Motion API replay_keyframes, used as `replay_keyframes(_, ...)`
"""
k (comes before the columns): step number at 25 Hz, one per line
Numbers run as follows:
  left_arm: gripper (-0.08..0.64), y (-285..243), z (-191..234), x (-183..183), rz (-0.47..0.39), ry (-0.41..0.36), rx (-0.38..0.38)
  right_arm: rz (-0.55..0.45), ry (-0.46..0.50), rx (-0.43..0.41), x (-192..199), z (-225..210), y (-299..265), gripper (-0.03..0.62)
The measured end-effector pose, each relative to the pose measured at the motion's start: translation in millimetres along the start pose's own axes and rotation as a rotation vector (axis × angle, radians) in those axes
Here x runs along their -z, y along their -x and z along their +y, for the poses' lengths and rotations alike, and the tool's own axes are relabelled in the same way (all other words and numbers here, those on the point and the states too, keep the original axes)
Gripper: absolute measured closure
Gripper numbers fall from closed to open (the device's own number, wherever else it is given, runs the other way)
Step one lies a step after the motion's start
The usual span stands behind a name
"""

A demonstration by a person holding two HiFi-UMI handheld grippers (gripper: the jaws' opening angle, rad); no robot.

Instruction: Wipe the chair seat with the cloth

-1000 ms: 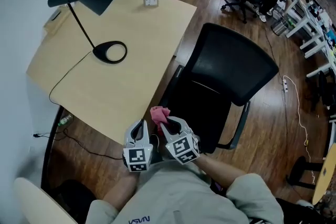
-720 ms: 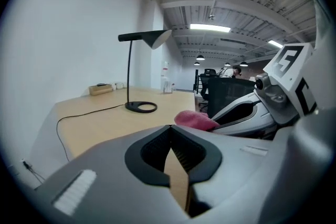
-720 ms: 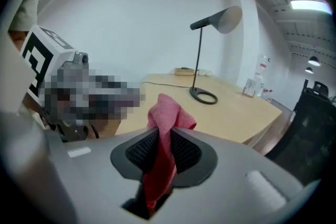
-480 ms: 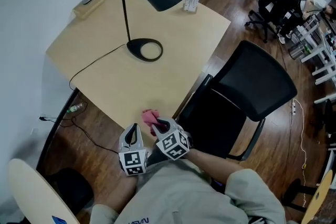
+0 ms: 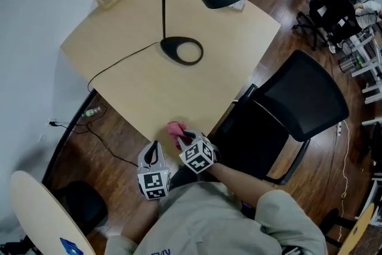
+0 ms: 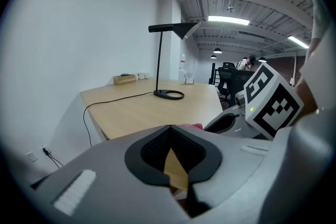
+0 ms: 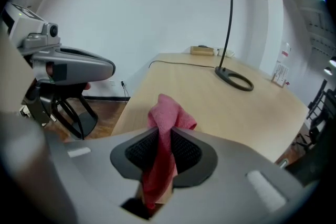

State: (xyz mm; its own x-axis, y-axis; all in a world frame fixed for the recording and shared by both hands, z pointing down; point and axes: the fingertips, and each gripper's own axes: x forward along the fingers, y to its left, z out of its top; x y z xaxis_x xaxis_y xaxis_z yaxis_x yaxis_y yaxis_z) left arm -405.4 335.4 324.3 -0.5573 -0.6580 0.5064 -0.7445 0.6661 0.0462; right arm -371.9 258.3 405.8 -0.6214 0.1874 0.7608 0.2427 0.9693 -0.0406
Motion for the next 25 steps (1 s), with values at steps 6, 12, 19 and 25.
replay_keyframes(6,0.554,-8.3,3.6,2.6,0.009,-0.003,0.023,0.025,-0.043,-0.044,8.1,3.8,-13.4,0.513)
replay_keyframes(12,0.554,-15.7,-14.8,-9.0,-0.016,-0.030,0.091,-0.089,-0.115,-0.040,-5.9,-4.8,22.0,0.434)
replay_keyframes(19,0.555,-9.4,-76.0,-30.0,-0.069,-0.093,0.252,-0.225,-0.234,0.132,11.1,-30.6,105.4,0.509)
replay_keyframes(25,0.554,-1.5,-159.6,-32.7,-0.090,-0.152,0.429,-0.289,-0.386,0.416,75.7,-54.9,204.8,0.591)
